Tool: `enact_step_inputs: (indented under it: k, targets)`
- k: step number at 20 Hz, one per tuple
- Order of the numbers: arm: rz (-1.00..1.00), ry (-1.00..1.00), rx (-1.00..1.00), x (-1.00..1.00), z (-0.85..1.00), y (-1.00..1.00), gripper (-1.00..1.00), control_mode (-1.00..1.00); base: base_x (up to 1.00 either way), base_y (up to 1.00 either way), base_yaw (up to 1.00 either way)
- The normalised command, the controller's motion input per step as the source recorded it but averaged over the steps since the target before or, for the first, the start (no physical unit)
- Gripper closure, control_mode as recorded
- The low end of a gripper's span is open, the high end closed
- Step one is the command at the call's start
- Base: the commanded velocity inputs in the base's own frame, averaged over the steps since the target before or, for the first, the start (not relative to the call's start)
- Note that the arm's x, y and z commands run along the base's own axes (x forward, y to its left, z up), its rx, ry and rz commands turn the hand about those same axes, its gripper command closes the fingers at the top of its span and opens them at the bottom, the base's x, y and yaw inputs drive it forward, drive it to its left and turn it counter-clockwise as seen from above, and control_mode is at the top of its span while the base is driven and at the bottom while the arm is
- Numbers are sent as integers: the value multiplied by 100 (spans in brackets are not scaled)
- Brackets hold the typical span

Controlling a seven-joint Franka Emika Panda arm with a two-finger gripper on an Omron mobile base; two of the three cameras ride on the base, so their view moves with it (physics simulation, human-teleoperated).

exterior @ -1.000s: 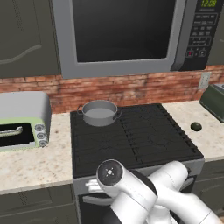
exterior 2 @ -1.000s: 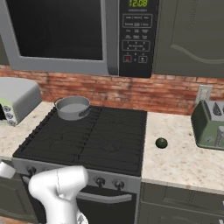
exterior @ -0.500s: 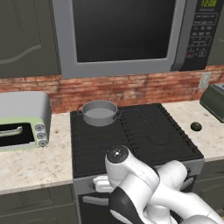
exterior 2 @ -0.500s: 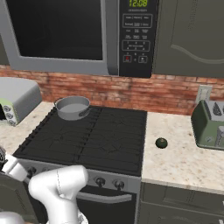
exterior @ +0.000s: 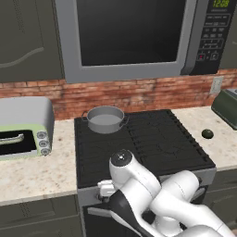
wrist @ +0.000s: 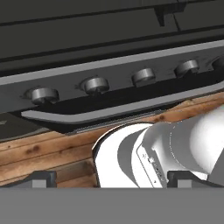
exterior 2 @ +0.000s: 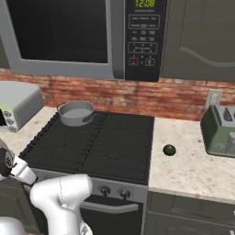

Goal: Turn on the burner for the pot on the stove. Wait thirty seconds for the pot to heat up. Then add the squash to the pot.

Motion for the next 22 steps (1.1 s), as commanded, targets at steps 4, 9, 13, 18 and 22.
enact_step_inputs:
  k: [4, 9, 13, 18, 22]
  targets:
    - [0, 10, 0, 27, -14, -1, -100, -100, 0, 0, 0]
    - [0, 12, 0, 18, -33, 0, -100, -100, 0, 0, 0]
    - [0, 3, 0, 33, -37, 0, -100, -100, 0, 0, 0]
    - [0, 0, 0, 28, -30, 0, -100, -100, 0, 0, 0]
    - [0, 0, 0, 24, -43, 0, -100, -100, 0, 0, 0]
